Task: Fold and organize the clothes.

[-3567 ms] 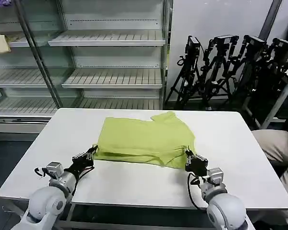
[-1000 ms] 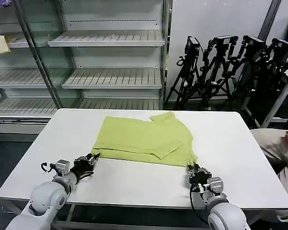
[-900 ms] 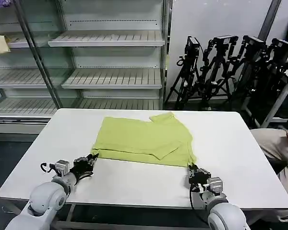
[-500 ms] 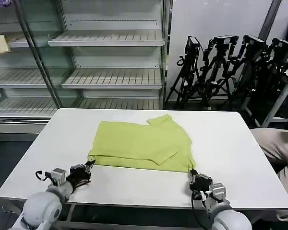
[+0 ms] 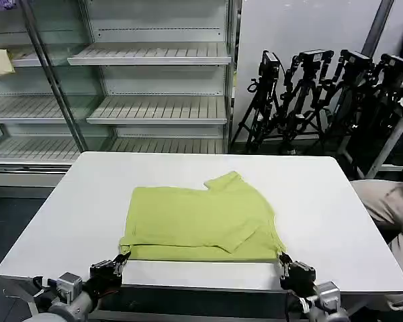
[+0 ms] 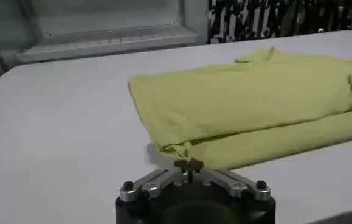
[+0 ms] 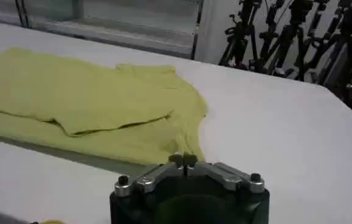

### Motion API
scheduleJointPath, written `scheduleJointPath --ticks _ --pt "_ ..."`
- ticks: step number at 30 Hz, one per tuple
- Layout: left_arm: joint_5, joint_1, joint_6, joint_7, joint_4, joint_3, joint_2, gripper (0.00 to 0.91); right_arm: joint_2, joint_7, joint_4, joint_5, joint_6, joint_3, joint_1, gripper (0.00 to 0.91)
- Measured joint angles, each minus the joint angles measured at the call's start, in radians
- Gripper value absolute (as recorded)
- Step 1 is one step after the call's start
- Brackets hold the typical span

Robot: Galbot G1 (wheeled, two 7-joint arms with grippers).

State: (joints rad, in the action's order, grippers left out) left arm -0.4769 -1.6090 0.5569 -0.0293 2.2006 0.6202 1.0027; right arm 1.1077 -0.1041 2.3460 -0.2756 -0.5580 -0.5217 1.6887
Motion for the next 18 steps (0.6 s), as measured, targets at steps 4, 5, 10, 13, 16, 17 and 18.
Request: scheduleJointPath --ticks 4,5,10,13,16,17,18 --pt "0.006 -0.042 -0.003 -0.010 0.023 0.027 -0.004 0.907 -0.006 0.021 0.035 0.018 0.001 -0.020 0.060 0.907" --pt "0.008 -0.050 -0.006 -0.012 0.029 0.034 -0.007 0.907 -0.006 0.027 0.046 0.021 -0.001 -0.026 0.073 0.907" --pt "-0.006 -0.082 -0.037 -0.015 0.071 0.089 -0.026 0.907 -0.022 0.051 0.124 0.017 -0.008 -0.077 0.114 0.907" --pt "-0.046 -0.084 -0.057 -0.011 0.109 0.137 -0.043 0.907 -0.042 0.048 0.140 0.008 -0.012 -0.086 0.081 0.907" --pt "-0.078 -0.060 -0.078 -0.012 0.128 0.165 -0.067 0.907 -0.054 0.030 0.112 0.001 -0.014 -0.066 -0.003 0.907" --pt "-0.089 -0.044 -0.081 -0.012 0.129 0.167 -0.077 0.907 -0.055 0.022 0.093 -0.002 -0.015 -0.051 -0.040 0.907" --pt "-0.098 -0.025 -0.084 -0.011 0.126 0.166 -0.085 0.907 -0.056 0.012 0.068 -0.005 -0.016 -0.031 -0.088 0.907"
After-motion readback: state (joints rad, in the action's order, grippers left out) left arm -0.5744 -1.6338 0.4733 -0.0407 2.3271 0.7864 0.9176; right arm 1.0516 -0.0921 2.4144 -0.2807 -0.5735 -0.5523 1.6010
